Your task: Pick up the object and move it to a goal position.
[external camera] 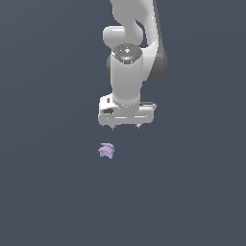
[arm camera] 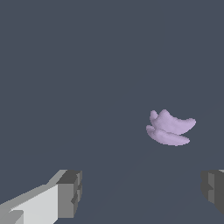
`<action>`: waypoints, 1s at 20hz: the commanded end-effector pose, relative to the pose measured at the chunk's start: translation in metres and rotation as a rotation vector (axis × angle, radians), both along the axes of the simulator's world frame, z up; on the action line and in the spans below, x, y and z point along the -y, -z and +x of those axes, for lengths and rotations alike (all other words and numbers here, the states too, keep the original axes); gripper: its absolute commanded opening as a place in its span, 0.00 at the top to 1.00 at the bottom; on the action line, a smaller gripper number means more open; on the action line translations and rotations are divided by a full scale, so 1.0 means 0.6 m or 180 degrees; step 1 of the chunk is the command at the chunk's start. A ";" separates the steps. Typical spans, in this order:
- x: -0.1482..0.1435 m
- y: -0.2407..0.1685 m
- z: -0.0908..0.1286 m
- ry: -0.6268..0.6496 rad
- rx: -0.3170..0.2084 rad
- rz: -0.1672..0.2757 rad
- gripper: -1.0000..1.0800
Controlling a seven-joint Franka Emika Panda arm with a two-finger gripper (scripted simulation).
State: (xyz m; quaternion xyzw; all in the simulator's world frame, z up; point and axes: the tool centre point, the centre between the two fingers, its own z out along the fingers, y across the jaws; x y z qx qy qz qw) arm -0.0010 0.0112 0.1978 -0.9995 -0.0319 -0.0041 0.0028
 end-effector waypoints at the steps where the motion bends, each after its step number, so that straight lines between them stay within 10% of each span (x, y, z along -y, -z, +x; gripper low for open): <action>1: 0.003 0.003 0.001 -0.0061 -0.0001 -0.0004 0.04; 20: 0.049 0.055 0.015 -0.1247 -0.0019 -0.0049 0.04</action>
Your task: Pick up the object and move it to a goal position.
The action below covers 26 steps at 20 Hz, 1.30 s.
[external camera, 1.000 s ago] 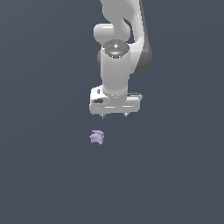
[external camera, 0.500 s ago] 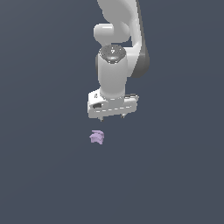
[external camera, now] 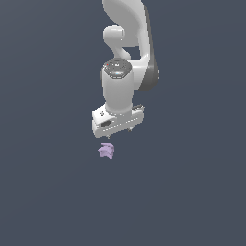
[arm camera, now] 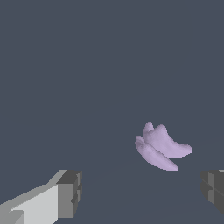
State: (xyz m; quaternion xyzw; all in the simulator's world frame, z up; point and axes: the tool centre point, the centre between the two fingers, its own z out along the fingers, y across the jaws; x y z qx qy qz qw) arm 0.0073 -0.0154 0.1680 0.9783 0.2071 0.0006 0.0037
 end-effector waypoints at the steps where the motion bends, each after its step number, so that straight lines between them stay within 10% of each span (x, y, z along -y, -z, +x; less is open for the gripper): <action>1: 0.008 0.009 0.002 -0.0201 -0.0004 -0.0005 0.04; 26: 0.081 0.095 0.016 -0.2153 -0.0027 -0.0001 0.04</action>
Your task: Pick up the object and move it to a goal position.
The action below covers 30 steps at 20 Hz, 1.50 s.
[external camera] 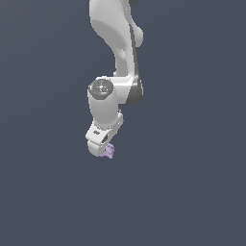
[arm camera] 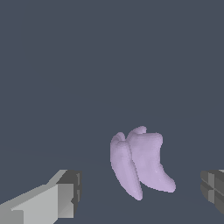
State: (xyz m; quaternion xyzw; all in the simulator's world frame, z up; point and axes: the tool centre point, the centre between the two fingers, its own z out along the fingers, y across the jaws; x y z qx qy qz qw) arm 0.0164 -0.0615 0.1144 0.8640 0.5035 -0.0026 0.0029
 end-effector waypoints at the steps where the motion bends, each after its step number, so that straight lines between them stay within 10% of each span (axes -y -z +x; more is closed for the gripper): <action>1: 0.007 0.008 0.001 -0.0195 0.0000 0.0005 0.04; 30: 0.029 0.096 0.001 -0.0831 0.0001 0.0025 0.04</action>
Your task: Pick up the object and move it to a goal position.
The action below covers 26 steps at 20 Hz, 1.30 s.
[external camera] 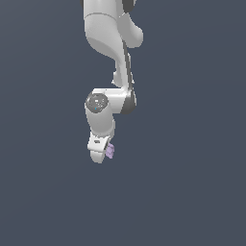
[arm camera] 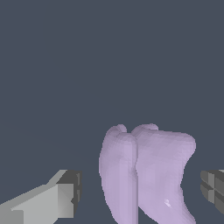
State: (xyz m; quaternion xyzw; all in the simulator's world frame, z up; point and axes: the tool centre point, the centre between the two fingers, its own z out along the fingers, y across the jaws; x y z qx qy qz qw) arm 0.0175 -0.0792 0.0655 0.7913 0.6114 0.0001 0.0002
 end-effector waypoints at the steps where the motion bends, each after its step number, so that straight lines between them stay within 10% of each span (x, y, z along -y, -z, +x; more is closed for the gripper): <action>1: 0.000 0.021 -0.001 -0.0004 -0.0002 0.0000 0.04; 7: 0.000 0.038 0.001 -0.0006 -0.0002 0.0000 0.04; 8: 0.000 0.038 0.001 -0.0006 -0.0002 0.0000 1.00; 26: -0.042 0.038 0.018 -0.0006 -0.0002 0.0000 1.00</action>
